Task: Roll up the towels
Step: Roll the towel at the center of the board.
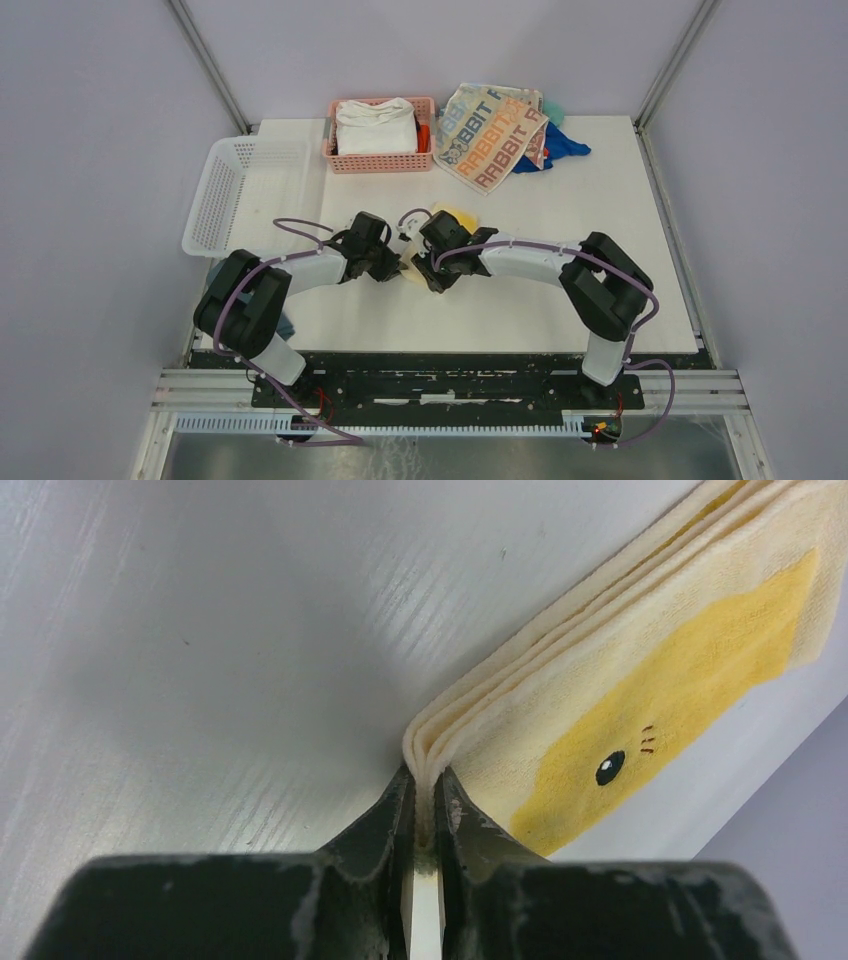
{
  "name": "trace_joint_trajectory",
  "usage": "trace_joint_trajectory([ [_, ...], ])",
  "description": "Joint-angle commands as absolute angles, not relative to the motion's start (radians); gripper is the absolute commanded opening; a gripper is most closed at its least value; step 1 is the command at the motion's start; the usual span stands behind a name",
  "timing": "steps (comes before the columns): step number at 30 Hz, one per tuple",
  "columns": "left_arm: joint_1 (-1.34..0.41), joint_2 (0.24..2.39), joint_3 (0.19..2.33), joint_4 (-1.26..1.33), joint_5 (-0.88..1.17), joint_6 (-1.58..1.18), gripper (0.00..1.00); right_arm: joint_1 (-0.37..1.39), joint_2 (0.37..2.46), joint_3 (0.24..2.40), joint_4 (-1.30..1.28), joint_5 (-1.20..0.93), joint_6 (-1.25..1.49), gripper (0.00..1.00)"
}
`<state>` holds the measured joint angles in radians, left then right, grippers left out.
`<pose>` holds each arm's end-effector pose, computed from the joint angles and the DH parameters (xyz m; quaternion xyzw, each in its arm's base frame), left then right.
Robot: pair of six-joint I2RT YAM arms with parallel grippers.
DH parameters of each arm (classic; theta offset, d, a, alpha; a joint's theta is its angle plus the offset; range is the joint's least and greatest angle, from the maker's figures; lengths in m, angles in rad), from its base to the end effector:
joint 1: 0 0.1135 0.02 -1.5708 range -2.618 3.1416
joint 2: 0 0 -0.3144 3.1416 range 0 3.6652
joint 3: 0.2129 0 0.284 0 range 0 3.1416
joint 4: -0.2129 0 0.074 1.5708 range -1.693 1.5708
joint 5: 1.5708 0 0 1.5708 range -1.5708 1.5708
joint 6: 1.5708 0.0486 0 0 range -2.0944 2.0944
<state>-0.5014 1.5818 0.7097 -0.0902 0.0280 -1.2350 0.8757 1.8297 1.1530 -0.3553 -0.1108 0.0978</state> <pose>0.2782 -0.1541 0.1534 -0.3382 0.8920 -0.2372 0.1834 0.2631 0.3239 0.1854 -0.3786 0.8850 0.1715 0.2099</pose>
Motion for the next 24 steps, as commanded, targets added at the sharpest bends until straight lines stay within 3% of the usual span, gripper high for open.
trace_joint_trajectory([
  [1, -0.502, 1.560, 0.735, -0.134, 0.014, -1.257, 0.11, 0.909, 1.736, 1.138, -0.236, -0.097, 0.050, 0.39],
  [11, -0.502, 1.534, 0.733, -0.145, 0.034, -1.283, 0.11, 0.963, 1.802, 1.144, -0.169, -0.005, 0.008, 0.48],
  [24, -0.503, 1.519, 0.719, -0.142, 0.034, -1.322, 0.09, 0.991, 1.805, 1.034, -0.178, 0.029, 0.015, 0.47],
])
